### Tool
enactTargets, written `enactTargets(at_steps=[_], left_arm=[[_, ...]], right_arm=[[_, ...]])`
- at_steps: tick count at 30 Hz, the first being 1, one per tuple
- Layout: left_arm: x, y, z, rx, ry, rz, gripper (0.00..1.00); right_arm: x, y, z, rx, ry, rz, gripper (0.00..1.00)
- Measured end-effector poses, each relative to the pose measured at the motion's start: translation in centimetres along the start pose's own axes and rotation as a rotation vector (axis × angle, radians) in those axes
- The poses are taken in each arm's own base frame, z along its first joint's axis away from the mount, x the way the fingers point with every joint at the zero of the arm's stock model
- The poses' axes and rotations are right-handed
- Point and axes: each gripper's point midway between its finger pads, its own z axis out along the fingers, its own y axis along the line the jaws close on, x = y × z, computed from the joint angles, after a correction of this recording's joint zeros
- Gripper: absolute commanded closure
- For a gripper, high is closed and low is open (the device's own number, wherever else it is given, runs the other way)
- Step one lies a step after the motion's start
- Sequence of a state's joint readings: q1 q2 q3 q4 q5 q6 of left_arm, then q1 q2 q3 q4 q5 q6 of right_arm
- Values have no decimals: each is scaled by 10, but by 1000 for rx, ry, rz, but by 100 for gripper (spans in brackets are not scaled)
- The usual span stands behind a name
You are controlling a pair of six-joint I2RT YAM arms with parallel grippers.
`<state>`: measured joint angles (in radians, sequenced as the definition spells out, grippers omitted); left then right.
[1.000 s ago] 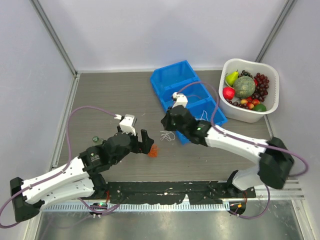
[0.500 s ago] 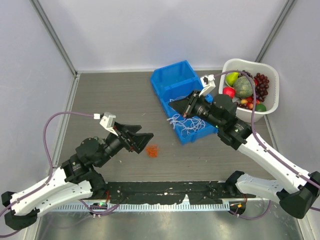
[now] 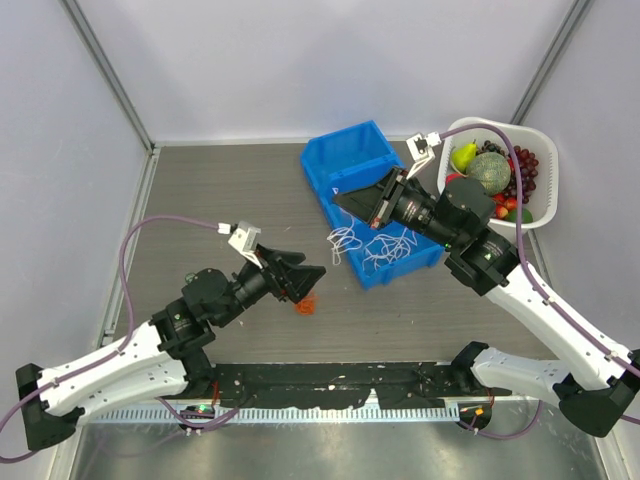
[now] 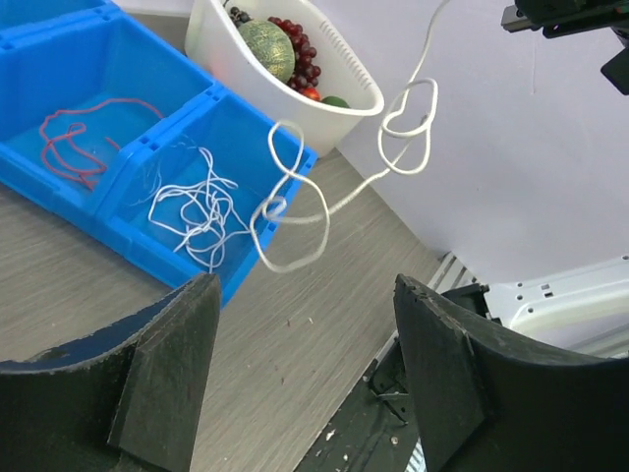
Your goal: Untangle the cables
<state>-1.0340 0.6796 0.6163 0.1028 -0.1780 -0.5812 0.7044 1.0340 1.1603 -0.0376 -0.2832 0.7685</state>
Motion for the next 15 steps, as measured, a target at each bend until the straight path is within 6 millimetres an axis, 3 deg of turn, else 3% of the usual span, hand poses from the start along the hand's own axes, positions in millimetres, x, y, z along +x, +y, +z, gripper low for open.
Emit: enactTargets(at_steps=[8,15], left_arm=[[-2,-4,4,12,-43,-137,27],[2,16,28,-53,-34,-376,30]], right_arm=[[3,3,-1,-18,18,3,99],[5,5,-1,-28,29,2,99]])
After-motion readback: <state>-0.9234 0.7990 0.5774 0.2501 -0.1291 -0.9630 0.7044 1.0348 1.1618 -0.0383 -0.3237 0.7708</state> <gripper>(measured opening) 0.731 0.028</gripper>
